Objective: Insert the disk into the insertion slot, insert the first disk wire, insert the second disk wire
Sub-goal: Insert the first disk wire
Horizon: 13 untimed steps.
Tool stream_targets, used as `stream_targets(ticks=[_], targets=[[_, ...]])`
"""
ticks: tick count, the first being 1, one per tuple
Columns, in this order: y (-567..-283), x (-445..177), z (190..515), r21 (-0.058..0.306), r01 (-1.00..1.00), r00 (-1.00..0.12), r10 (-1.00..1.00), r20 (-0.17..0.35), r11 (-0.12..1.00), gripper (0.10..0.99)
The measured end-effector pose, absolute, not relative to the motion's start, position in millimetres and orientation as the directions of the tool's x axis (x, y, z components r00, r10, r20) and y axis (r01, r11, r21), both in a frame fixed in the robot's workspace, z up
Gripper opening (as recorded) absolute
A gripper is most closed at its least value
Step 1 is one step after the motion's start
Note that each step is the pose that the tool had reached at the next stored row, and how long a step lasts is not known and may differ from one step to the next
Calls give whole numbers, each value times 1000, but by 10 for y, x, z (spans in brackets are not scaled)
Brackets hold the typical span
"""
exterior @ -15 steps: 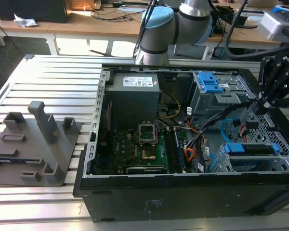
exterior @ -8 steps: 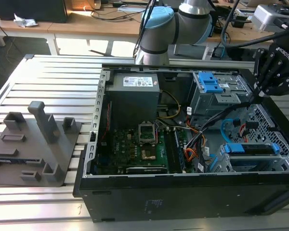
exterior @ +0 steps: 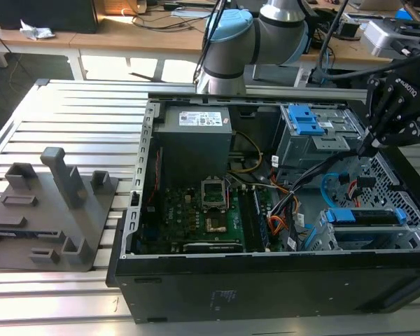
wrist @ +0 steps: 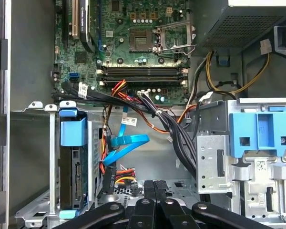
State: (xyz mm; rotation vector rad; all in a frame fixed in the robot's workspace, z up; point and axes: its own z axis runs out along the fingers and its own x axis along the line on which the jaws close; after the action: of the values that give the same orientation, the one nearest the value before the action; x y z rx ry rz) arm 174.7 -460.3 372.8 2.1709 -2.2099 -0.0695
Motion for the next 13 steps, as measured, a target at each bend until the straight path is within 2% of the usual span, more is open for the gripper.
stream_targets(ticks=[7, 13], targets=[[-4811, 1743, 3713, 62, -998, -18, -1000, 13, 19, 106], [-4830, 1742, 3713, 62, -998, -18, -1000, 14, 19, 106]])
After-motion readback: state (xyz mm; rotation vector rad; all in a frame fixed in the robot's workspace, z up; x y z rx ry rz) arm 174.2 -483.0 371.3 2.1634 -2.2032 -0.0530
